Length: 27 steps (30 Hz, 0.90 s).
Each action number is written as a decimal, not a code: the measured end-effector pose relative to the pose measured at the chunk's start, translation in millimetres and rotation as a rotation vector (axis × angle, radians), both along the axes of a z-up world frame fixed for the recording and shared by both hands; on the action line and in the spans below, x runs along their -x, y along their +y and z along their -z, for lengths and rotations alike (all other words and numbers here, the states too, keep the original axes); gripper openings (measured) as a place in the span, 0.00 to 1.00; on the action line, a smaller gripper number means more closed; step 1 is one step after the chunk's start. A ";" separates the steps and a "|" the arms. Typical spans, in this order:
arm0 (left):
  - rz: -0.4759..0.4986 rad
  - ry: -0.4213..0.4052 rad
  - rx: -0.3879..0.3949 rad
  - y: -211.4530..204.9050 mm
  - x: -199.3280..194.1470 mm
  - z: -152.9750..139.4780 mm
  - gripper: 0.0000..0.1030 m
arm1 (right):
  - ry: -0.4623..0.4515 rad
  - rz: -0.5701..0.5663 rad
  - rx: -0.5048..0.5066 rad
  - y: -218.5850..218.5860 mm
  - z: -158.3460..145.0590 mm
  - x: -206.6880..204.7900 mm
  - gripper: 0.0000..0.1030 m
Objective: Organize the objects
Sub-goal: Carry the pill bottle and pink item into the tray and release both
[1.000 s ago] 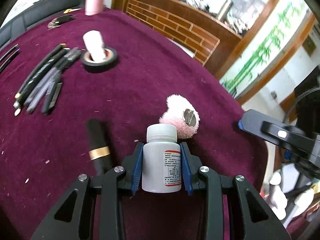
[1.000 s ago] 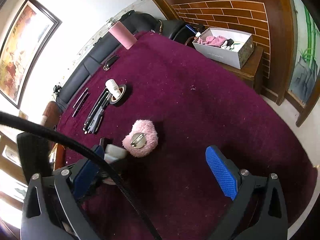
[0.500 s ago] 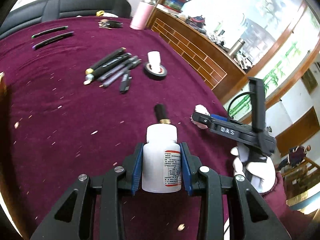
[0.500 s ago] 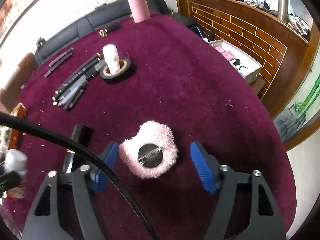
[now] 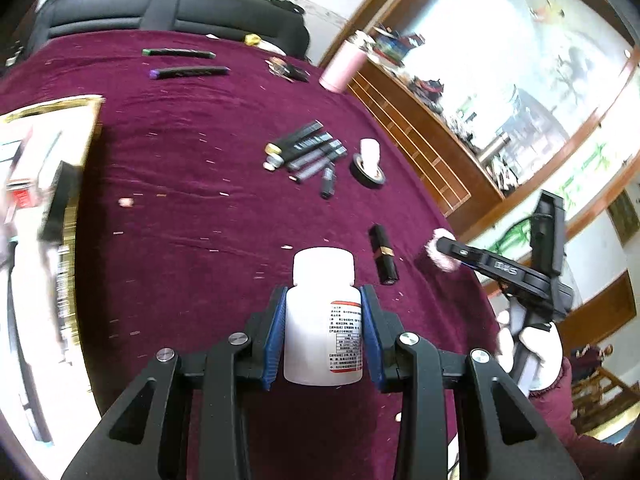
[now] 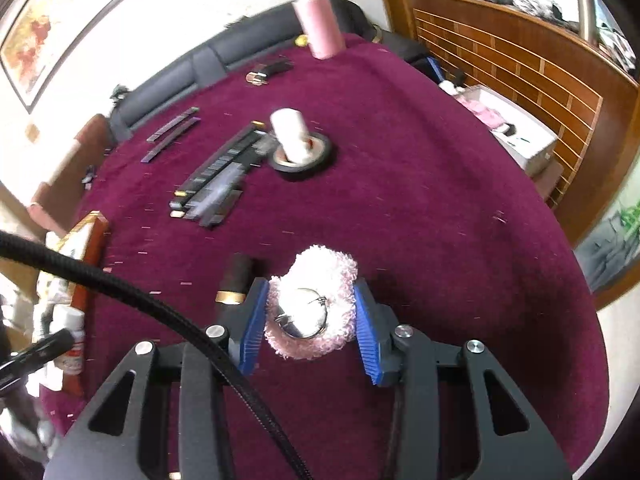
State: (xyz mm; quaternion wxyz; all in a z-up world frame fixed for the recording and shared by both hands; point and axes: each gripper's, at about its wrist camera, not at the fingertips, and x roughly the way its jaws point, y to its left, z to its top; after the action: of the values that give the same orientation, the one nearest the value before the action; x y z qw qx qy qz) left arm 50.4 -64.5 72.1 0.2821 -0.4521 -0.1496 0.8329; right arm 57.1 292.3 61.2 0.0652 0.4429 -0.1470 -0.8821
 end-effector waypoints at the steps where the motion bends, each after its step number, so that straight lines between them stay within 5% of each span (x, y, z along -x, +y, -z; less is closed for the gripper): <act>1: -0.014 0.004 -0.003 -7.5 -1.4 -1.3 0.29 | 0.010 -0.018 0.012 -5.6 -5.8 -0.9 0.38; 13: -0.307 -0.007 0.040 -134.6 -29.6 7.5 0.29 | 0.061 -0.429 0.106 -179.8 -52.5 -7.2 0.39; 20: -0.404 -0.042 0.087 -180.7 -35.7 26.6 0.29 | -0.005 -0.637 0.106 -290.8 -34.3 -16.8 0.39; 27: -0.417 -0.072 0.115 -196.4 -33.5 43.2 0.29 | -0.081 -0.738 0.036 -353.0 -0.9 -24.0 0.39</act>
State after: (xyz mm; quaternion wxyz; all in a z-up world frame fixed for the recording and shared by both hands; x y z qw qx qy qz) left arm 83.9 -260.9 28.9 0.0719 -0.4564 -0.2019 0.8636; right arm 81.0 -60.7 62.0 0.3808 0.4995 0.0047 -0.7781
